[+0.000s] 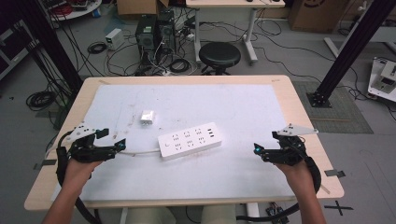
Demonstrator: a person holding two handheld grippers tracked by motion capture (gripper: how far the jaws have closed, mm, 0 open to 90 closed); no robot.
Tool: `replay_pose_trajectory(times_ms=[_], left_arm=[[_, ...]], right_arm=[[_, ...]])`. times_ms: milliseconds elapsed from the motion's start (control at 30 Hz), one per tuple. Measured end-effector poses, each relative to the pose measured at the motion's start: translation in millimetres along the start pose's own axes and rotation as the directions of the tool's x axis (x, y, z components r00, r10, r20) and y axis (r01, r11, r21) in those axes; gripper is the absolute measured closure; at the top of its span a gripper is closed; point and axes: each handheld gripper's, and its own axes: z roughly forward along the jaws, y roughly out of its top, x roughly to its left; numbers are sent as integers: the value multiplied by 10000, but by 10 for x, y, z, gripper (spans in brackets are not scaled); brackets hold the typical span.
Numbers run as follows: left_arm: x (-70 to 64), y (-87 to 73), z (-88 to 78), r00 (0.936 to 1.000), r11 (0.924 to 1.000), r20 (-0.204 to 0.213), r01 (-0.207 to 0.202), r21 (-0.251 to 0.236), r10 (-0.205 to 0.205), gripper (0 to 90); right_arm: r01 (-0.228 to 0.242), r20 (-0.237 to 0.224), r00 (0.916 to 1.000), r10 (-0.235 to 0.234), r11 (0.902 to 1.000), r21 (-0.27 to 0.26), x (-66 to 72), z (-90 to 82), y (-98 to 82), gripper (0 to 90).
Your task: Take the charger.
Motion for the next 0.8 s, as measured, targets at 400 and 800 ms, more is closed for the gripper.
replay_pose_trajectory(times_ms=[400,800], left_arm=[[-27,113,32,10000,10000,-41,60,45,-60,165],[12,449,266,9964,9963,-215,819,-273,-825,164]], right_arm=[[137,-140,9998,-138,9998,-127,35,11,22,157],[132,-327,9994,-133,9999,-11,18,64,85,158]])
